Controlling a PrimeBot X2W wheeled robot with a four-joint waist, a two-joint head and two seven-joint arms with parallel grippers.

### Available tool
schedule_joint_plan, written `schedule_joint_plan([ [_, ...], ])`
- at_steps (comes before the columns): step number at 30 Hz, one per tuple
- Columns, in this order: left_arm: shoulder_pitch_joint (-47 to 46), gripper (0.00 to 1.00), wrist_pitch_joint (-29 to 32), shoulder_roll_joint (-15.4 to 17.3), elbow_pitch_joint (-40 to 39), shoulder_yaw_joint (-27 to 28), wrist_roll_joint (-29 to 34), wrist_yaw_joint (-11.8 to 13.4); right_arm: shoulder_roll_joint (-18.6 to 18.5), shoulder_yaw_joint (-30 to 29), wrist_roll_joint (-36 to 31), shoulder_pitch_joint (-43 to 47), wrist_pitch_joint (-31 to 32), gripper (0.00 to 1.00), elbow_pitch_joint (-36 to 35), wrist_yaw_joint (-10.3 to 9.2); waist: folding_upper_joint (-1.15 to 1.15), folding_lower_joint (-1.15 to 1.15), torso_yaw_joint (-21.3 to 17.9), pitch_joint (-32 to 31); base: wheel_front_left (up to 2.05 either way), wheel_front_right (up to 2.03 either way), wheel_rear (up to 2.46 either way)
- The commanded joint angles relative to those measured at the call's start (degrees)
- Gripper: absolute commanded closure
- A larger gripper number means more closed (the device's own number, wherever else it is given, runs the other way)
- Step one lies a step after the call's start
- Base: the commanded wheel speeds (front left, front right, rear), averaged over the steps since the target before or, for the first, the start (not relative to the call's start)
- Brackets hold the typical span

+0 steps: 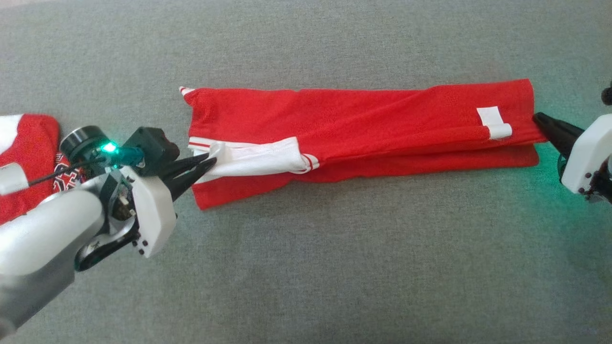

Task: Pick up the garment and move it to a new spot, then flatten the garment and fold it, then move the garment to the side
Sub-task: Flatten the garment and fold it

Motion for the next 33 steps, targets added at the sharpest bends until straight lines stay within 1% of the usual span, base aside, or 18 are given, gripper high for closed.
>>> schedule_joint_plan([
  [1,-0.89,1.0,-0.03,2.04,-0.29,2.8,0.47,0.1,-2.14,-0.13,0.51,1.13,0.15,1.0,-0.79,0.37,0.0,0.0,-0.06,0.04,0.0,0.0,0.0],
  [12,1.67,1.0,-1.95,-1.95,5.37,2.79,1.95,0.1,-2.07,1.34,4.19,1.89,6.6,1.0,-1.07,0.37,0.0,0.0,-0.83,-0.91,0.0,0.0,0.0],
  [13,1.73,0.73,-2.43,-2.18,6.22,2.79,1.85,0.1,-2.05,1.38,4.35,1.88,6.9,0.45,-1.1,0.37,0.0,0.0,-0.91,-1.16,0.0,0.0,0.0],
  [14,1.86,0.08,-2.87,-2.42,7.18,2.79,1.55,0.1,-1.98,1.26,4.67,1.89,6.94,0.0,-1.21,0.37,0.0,0.0,-1.0,-1.47,0.0,0.0,0.0],
  [15,2.08,0.0,-3.12,-2.74,8.16,2.79,0.96,0.1,-1.95,1.15,5.08,1.98,7.11,0.0,-1.26,0.37,0.0,0.0,-1.09,-1.82,0.0,0.0,0.0],
  [17,2.38,0.0,-4.26,-3.34,9.73,3.04,-0.26,0.1,-2.07,0.83,5.92,2.21,7.37,0.0,-1.14,0.37,0.0,0.0,-1.3,-2.53,0.0,0.0,0.0],
  [19,2.87,0.0,-6.18,-4.03,10.93,4.52,-2.5,0.18,-1.91,-0.06,8.36,2.83,8.57,0.0,-0.64,0.37,0.0,0.0,-1.59,-3.23,0.0,0.0,0.0],
  [21,3.1,0.0,-8.39,-4.42,11.82,6.2,-3.92,0.82,-2.28,-0.27,9.3,3.15,9.71,0.0,-0.53,0.37,0.0,0.0,-1.88,-3.82,0.0,0.0,0.0],
  [23,3.41,0.0,-10.9,-4.53,12.51,7.93,-4.85,2.16,-2.64,-0.53,9.75,3.38,10.17,0.0,-0.25,0.37,0.0,0.0,-2.21,-4.57,0.0,0.0,0.0],
  [25,3.93,0.0,-13.76,-4.53,13.04,9.9,-5.81,4.02,-2.77,-1.44,10.14,3.33,9.06,0.0,-0.17,0.37,0.0,0.0,-2.57,-5.32,0.0,0.0,0.0],
  [28,5.31,0.0,-19.15,-5.04,13.25,13.6,-8.01,7.38,-2.55,-3.48,10.53,3.42,4.66,0.0,-0.95,0.37,0.0,0.0,-2.97,-6.8,0.0,0.0,0.0],
  [29,6.7,0.0,-23.22,-5.84,13.1,16.7,-10.14,9.95,-2.15,-5.19,11.14,4.17,0.38,0.0,-2.08,0.37,0.0,0.0,-3.08,-7.87,0.0,0.0,0.0],
  [31,8.48,0.0,-25.76,-6.85,12.7,20.07,-12.1,12.43,-1.84,-6.62,10.23,4.96,-5.56,0.0,-3.32,0.37,0.0,0.0,-3.21,-8.95,0.0,0.0,0.0],
  [33,10.73,0.0,-26.95,-8.39,11.86,24.18,-13.61,14.71,-0.96,-8.7,10.21,6.24,-12.3,0.0,-4.25,0.37,0.0,0.0,-3.23,-9.87,0.0,0.0,0.0],
])
